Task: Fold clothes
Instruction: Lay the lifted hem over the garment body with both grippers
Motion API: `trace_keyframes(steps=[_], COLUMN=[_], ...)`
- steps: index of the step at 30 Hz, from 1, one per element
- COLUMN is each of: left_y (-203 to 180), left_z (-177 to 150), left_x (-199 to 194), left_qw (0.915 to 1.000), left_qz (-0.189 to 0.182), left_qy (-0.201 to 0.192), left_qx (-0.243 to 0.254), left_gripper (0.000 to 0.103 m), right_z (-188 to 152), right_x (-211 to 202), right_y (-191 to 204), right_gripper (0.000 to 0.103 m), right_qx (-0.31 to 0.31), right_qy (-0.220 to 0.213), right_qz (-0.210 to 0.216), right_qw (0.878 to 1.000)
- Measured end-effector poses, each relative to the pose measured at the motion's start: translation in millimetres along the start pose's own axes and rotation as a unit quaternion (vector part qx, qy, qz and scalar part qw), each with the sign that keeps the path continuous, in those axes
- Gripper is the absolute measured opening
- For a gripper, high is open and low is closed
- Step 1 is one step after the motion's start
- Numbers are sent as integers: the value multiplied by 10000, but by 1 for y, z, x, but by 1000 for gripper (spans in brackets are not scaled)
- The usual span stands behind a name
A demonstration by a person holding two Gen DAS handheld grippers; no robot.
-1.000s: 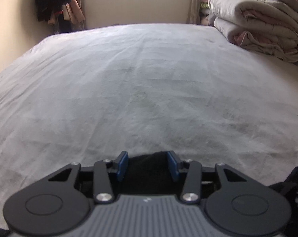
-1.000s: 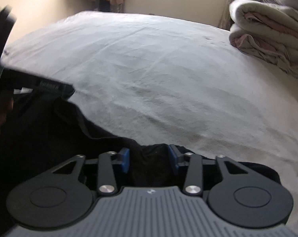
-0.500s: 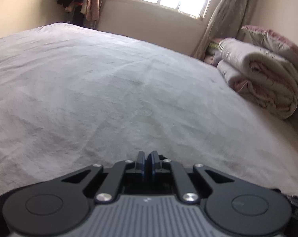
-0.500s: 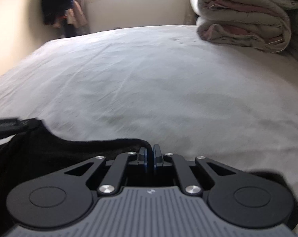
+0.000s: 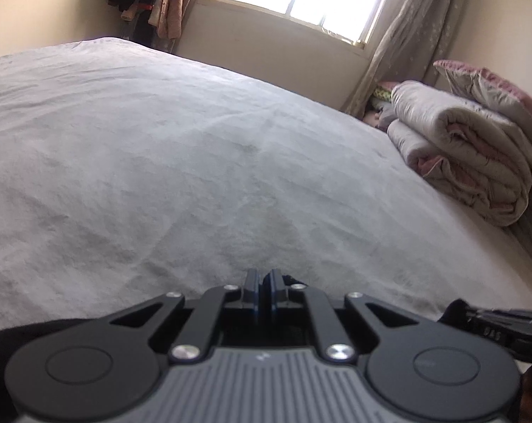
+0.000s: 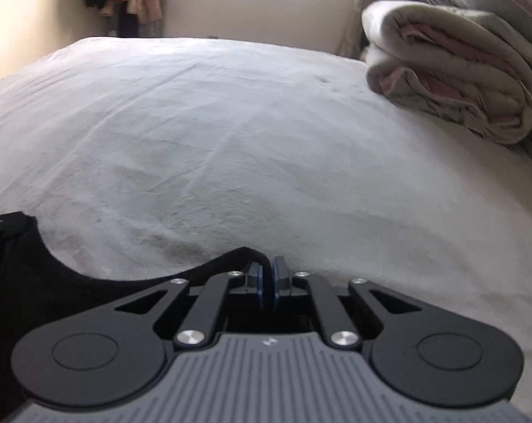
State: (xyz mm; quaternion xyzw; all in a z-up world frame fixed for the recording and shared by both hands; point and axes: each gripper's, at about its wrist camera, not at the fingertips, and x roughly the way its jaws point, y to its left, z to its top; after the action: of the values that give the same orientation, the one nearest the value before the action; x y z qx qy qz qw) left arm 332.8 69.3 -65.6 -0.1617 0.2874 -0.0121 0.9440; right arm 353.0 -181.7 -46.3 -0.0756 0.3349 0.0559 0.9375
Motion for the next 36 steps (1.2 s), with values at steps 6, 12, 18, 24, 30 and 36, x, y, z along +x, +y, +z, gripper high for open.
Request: trace_keyframes(steps=[6, 12, 18, 24, 30, 36], left_y=[4, -10, -20, -27, -16, 6], left_z=[2, 7, 7, 5, 19, 21], left_x=[-2, -16, -20, -19, -30, -23], left_qw=[9997, 9995, 9991, 9988, 9983, 9963], left_qz=[-156, -287, -390, -322, 267, 151], left_qy=[8, -88, -82, -57, 34, 483], left_qx=[-210, -21, 164, 362, 513, 697], left_gripper=[18, 55, 61, 61, 58, 58], right_z=[4, 9, 4, 12, 23, 22], right_x=[-4, -25, -46, -33, 7, 11], right_y=[-21, -45, -74, -65, -26, -21], right_gripper=[48, 63, 70, 70, 70, 74], right_qx=[298, 714, 931, 661, -26, -287], right_qy=[37, -59, 19, 62, 496, 618], right_qz=[605, 989, 1117, 1141, 556, 377], right_qw=[9977, 9925, 9894, 9913, 9972, 9970])
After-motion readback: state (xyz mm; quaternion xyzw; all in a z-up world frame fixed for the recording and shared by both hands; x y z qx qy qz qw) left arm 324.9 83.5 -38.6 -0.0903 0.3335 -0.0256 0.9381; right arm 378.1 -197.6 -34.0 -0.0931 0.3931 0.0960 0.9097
